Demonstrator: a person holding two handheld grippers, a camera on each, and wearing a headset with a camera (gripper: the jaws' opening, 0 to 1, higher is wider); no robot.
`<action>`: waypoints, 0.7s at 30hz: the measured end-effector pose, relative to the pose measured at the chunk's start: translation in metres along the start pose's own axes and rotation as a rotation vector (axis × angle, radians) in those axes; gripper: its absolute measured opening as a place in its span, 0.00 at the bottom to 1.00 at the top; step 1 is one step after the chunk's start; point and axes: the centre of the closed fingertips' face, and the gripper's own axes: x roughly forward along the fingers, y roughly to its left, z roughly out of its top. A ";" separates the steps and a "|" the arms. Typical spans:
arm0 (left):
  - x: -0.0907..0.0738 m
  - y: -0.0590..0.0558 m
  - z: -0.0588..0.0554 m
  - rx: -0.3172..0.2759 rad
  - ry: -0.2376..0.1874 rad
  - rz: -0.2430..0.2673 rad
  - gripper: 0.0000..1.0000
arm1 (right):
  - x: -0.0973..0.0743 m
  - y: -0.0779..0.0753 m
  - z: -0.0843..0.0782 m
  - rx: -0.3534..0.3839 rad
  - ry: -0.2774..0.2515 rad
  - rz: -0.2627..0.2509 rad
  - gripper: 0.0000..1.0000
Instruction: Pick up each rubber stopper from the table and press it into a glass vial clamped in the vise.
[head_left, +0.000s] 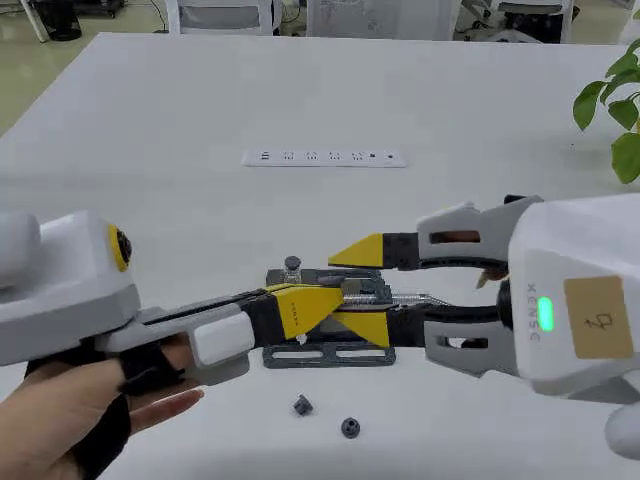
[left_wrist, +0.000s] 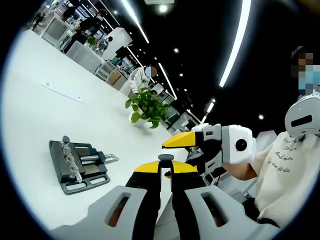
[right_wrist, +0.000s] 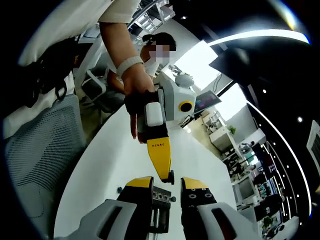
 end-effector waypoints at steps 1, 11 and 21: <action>-0.002 0.009 0.000 0.044 0.008 0.050 0.02 | -0.001 0.000 0.000 0.034 -0.010 0.012 0.18; -0.002 0.020 -0.021 0.354 0.170 0.142 0.02 | -0.008 0.018 -0.020 0.452 0.014 0.252 0.12; 0.004 0.017 -0.047 0.540 0.305 0.139 0.03 | 0.002 0.028 -0.020 0.444 0.058 0.371 0.11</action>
